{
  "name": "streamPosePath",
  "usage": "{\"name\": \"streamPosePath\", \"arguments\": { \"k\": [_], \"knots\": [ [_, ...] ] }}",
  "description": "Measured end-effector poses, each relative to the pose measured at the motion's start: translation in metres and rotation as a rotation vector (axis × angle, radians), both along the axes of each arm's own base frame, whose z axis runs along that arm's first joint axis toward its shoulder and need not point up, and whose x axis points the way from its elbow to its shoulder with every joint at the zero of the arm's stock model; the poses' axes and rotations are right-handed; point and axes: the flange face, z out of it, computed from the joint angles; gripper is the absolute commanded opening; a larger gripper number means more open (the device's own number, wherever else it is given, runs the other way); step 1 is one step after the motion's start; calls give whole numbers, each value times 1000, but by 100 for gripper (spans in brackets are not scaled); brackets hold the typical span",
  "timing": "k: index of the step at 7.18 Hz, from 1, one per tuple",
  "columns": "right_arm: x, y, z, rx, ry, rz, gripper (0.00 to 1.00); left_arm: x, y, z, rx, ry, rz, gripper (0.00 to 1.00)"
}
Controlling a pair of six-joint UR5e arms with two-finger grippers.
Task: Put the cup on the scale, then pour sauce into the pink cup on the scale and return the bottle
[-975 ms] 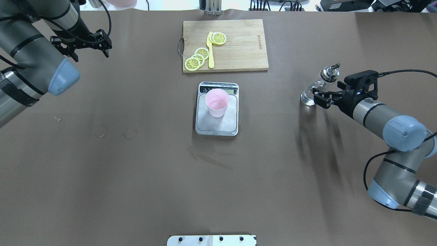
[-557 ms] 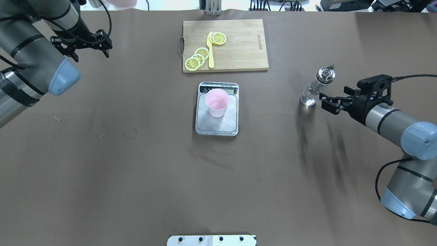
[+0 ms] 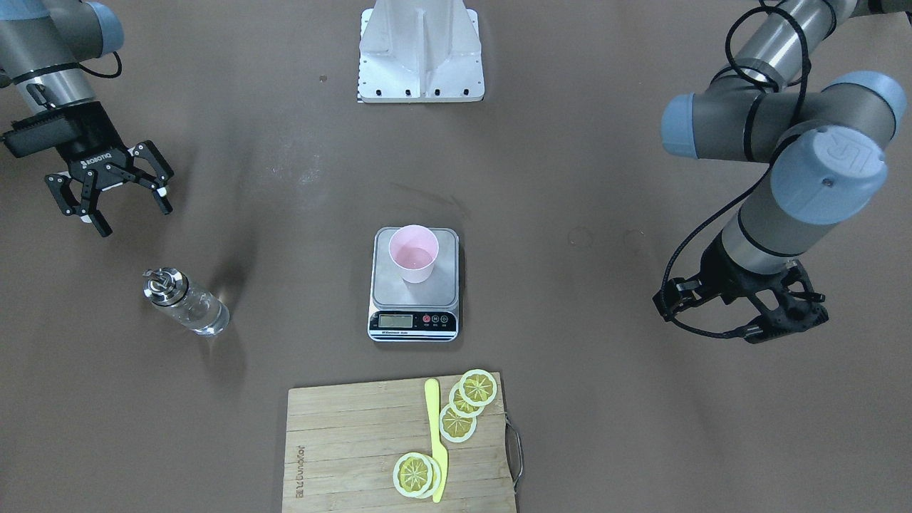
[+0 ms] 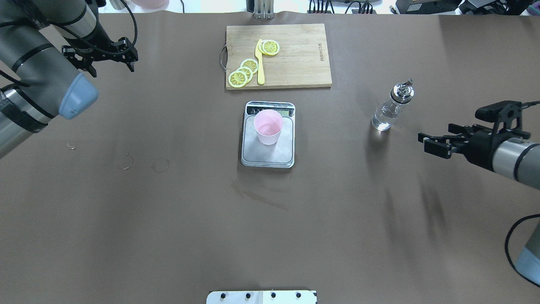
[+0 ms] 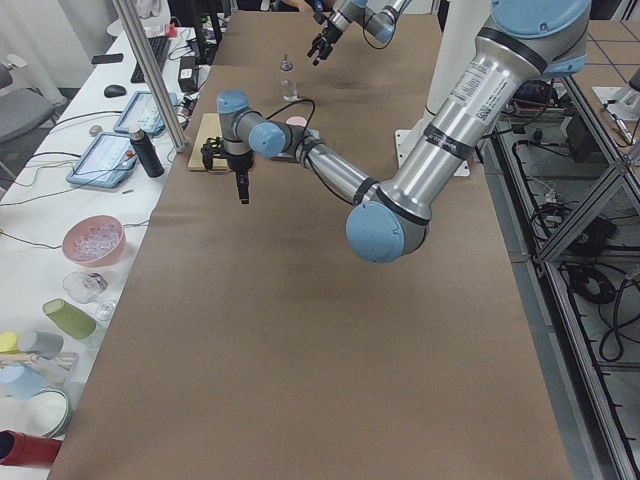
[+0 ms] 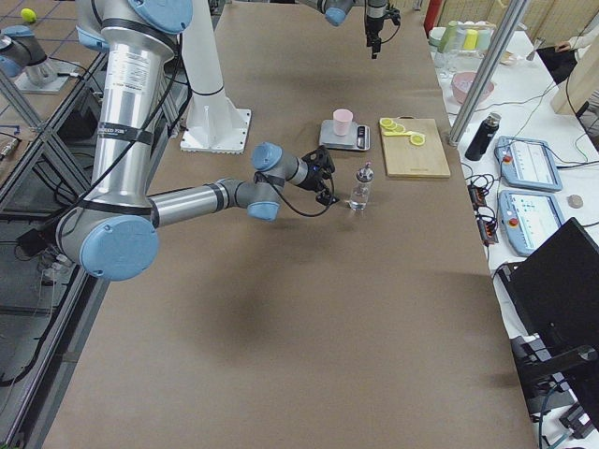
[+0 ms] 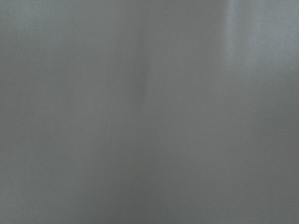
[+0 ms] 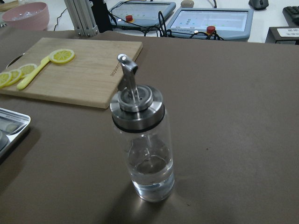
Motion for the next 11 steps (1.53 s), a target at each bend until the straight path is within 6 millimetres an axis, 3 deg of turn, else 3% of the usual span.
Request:
{"name": "streamPosePath", "arguments": {
  "k": [3,5,6,7,9,10,11],
  "knots": [
    [123,-48,-5,-160,44,-119,100,-3,3,-9,15,9,1,98],
    [183,-76,27,-351,133,-167,100,-26,-1,-9,45,1,11,98],
    [210,-89,61,-394,202,-204,100,-57,-9,2,87,-29,51,98],
    [237,-98,102,-419,244,-243,100,-109,-19,23,140,-75,113,98],
    [269,-96,162,-535,175,-292,100,-240,-22,76,199,-130,221,98],
    [276,-85,184,-593,133,-303,100,-292,-3,118,167,-102,237,98],
    [283,-76,199,-628,107,-299,100,-321,21,164,130,-84,245,98]
  ]
}}
